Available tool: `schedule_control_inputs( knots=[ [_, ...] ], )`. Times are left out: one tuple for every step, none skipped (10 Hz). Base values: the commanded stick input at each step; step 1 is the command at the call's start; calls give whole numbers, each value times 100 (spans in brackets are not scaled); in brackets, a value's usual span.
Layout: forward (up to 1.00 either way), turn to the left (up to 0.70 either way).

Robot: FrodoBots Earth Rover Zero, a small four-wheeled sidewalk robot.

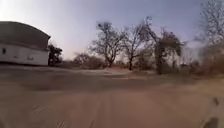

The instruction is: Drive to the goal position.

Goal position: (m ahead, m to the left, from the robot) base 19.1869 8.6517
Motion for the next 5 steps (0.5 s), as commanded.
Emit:
schedule_control_inputs(
  knots=[
    [70,0],
    [70,0],
    [70,0],
    [70,0],
    [70,0]
  ],
)
